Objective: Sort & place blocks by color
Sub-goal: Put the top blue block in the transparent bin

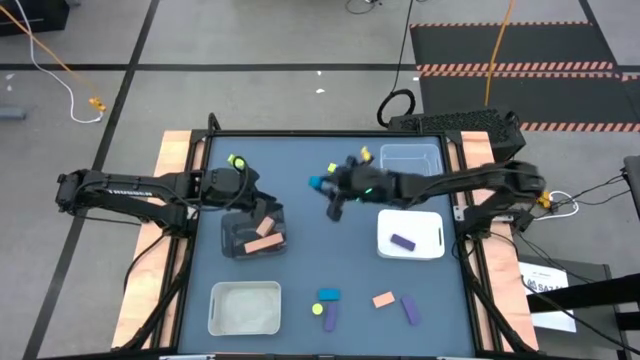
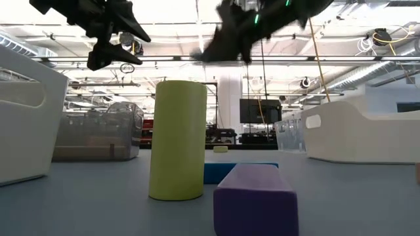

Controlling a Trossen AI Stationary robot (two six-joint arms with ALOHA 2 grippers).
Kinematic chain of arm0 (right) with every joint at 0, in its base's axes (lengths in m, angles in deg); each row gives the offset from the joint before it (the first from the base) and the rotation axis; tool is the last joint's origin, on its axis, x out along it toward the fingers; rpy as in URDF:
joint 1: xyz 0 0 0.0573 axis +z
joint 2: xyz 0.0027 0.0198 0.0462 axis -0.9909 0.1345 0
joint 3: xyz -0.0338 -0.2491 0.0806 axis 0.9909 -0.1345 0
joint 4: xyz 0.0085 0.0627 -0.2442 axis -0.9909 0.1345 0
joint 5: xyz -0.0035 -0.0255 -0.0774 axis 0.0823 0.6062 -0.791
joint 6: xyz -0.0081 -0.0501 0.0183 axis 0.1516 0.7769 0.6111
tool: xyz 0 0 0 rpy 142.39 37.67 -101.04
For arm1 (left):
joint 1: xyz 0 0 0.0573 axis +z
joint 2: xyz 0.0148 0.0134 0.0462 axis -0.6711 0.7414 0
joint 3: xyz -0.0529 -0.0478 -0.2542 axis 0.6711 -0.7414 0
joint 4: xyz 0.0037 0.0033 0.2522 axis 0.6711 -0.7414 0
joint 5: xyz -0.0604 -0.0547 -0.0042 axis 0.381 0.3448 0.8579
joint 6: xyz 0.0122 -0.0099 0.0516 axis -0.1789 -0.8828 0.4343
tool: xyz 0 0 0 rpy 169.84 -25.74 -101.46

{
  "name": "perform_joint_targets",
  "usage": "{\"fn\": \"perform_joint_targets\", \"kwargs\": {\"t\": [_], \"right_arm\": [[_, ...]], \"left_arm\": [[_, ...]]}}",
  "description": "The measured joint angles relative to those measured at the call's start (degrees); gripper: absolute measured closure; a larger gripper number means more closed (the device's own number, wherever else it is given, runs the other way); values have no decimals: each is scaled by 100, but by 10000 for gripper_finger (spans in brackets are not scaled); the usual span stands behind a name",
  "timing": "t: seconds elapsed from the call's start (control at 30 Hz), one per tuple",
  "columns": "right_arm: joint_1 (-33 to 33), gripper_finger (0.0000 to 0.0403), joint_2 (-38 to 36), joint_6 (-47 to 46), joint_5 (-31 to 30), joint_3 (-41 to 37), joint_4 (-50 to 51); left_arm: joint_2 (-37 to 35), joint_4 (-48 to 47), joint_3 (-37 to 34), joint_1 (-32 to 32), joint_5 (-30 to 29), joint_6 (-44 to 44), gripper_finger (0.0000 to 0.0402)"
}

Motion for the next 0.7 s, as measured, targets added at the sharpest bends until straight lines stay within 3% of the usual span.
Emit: {"fn": "perform_joint_targets", "kwargs": {"t": [0.23, 0.37, 0.5, 0.7], "right_arm": [[-11, 293, -1011, 432, -37, 7, -1476], [50, 293, -1284, 665, -33, 9, -1554], [-4, 293, -1473, 682, -127, 9, -736], [-439, 293, -1743, -307, -820, 7, 2199]], "left_arm": [[0, 76, 0, 0, -293, -7, 160], [0, 358, 0, 2, -458, 96, 160], [0, 708, 0, 2, -481, 268, 160], [0, 1009, 0, 2, -482, 308, 160]]}}
